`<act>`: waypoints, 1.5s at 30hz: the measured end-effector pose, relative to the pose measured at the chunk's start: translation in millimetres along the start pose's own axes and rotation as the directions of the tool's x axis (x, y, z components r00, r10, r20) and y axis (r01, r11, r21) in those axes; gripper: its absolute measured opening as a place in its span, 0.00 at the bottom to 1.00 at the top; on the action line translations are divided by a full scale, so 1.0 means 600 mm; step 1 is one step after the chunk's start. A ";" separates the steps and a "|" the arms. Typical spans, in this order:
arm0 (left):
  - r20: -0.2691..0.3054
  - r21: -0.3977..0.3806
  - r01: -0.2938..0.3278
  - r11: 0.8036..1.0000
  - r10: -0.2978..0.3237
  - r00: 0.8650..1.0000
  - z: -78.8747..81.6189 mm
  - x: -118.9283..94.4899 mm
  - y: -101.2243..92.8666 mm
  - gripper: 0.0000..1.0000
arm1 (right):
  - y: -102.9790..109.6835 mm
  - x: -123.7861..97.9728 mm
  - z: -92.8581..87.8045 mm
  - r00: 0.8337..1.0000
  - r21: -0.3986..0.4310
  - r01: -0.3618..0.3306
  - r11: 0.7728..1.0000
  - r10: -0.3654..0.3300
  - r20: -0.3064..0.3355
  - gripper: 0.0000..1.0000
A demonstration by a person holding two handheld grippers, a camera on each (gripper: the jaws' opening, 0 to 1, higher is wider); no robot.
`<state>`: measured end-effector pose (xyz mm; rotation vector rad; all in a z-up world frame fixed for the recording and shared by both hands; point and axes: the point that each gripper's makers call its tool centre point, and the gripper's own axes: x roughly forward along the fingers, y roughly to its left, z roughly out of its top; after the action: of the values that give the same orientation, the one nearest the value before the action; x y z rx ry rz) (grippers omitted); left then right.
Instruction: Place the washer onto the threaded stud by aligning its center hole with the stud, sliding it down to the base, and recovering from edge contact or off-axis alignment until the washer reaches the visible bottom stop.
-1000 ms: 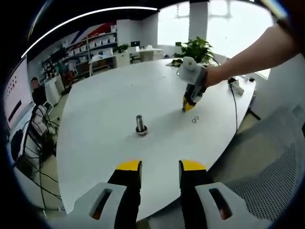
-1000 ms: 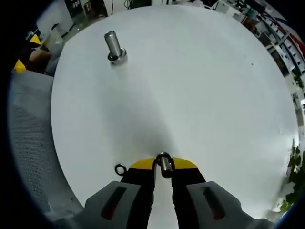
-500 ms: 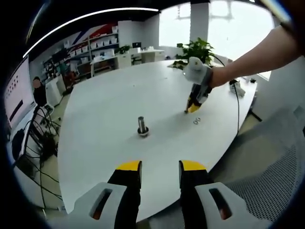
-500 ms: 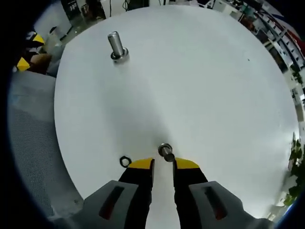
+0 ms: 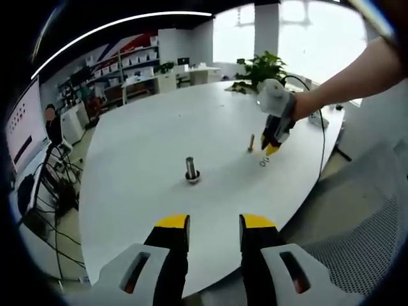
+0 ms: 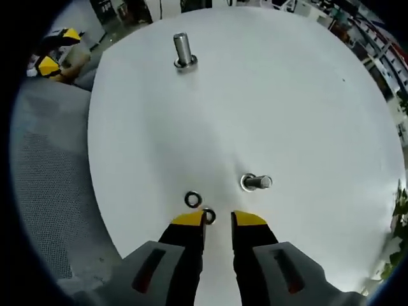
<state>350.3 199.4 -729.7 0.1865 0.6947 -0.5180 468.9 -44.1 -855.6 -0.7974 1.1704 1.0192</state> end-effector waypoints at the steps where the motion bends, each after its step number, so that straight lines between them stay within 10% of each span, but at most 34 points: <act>1: -0.001 0.001 0.000 1.000 0.000 1.000 0.000 0.000 0.000 0.29 | 0.004 0.001 -0.002 1.000 -0.012 -0.004 1.000 0.004 -0.003 0.19; 34: -0.014 -0.008 0.002 1.000 -0.002 1.000 -0.005 0.002 0.000 0.29 | 0.018 0.024 -0.009 0.996 -0.221 -0.011 0.975 -0.009 -0.090 0.16; 45: -0.010 -0.014 0.005 1.000 -0.005 1.000 -0.004 0.002 0.000 0.29 | 0.016 0.024 -0.009 0.992 -0.150 0.005 0.989 -0.024 -0.123 0.14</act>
<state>349.6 199.7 -732.6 0.1749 0.7082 -0.5172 459.1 -42.4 -870.7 -0.9983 1.2019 1.0661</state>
